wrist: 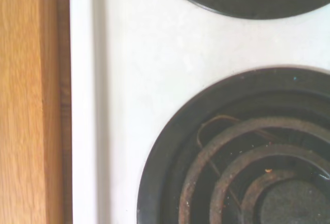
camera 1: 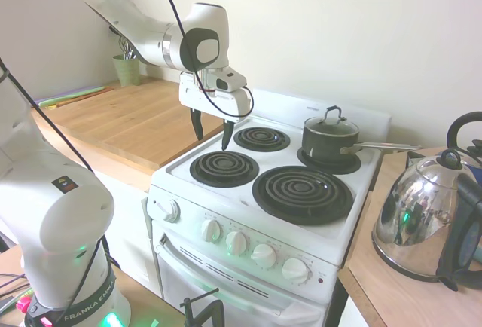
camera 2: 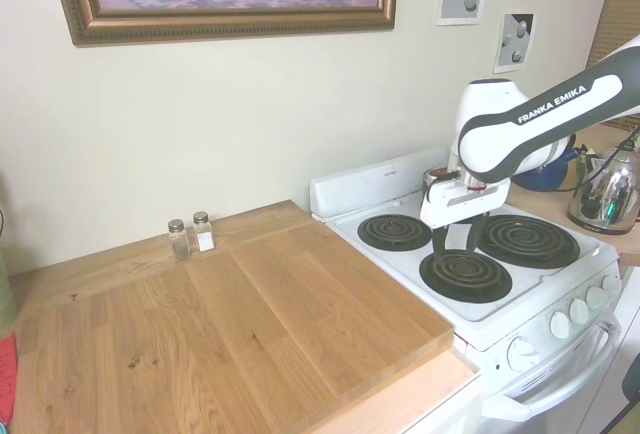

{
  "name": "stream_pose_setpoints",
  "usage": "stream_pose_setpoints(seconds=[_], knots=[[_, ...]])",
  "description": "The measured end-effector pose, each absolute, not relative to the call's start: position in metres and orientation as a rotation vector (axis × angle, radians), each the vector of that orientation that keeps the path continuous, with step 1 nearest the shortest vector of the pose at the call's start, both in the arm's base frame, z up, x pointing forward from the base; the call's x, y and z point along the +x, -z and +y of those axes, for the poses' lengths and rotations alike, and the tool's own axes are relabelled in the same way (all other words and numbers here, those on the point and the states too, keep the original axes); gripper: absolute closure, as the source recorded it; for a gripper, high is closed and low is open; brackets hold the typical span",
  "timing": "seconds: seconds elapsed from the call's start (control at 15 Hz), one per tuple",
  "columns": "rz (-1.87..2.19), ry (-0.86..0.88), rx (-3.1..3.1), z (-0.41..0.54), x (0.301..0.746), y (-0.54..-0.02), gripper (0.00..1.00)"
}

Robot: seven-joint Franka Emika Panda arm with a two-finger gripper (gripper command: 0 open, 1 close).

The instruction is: Uncover the lid of the pot

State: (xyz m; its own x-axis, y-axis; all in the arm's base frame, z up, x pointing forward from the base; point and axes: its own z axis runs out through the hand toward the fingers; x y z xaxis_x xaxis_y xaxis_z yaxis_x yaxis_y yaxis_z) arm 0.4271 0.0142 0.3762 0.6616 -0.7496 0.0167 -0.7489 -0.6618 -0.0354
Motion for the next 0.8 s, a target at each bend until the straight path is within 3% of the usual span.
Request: stream_pose_setpoints(seconds=[0.4, 0.8], knots=[[1.325, 0.084, -2.814, 0.008, 0.434, -0.386, 0.00], [1.651, 0.249, -2.566, -0.106, 0.486, -0.469, 0.00]])
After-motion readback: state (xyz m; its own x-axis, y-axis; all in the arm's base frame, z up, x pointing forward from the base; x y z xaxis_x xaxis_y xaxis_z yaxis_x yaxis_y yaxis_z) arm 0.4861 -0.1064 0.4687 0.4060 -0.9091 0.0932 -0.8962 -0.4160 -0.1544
